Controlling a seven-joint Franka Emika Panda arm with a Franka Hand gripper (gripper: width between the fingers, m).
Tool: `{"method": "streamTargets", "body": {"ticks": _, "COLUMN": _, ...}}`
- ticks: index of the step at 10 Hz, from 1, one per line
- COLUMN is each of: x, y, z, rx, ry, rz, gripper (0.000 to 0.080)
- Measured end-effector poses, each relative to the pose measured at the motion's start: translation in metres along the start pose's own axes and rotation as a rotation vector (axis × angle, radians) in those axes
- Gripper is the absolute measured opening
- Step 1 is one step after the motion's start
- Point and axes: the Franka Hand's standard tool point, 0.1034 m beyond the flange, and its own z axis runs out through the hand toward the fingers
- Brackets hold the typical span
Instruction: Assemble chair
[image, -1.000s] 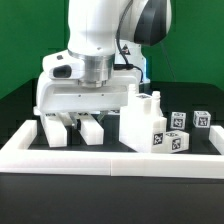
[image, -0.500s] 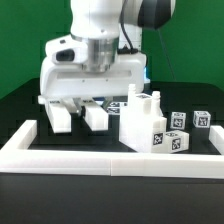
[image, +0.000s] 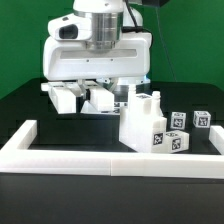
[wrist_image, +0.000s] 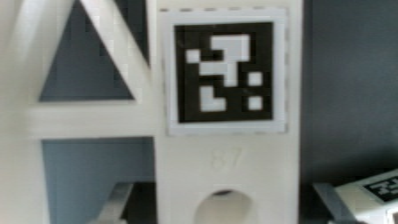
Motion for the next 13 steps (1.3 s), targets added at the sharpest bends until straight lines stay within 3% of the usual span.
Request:
{"method": "streamTargets", "body": {"ticks": 3, "x": 0.0, "y": 0.0, "z": -0.001, "rx": 0.0, "ry": 0.0, "rz": 0.0, "gripper": 0.0289}}
{"method": "streamTargets", "body": {"ticks": 4, "x": 0.002, "y": -0.002, "z": -0.013, "rx": 0.014, "ry": -0.008, "rz": -0.003, "gripper": 0.0289}}
{"method": "streamTargets", "body": {"ticks": 8, "x": 0.009, "y": -0.013, "z": -0.05, "rx": 0.027, "ry": 0.026, "rz": -0.01, "gripper": 0.0289}}
{"method": "streamTargets", "body": {"ticks": 13, "x": 0.008, "y": -0.012, "z": -0.045, "rx": 0.028, "ry": 0.018, "rz": -0.04, "gripper": 0.0289}}
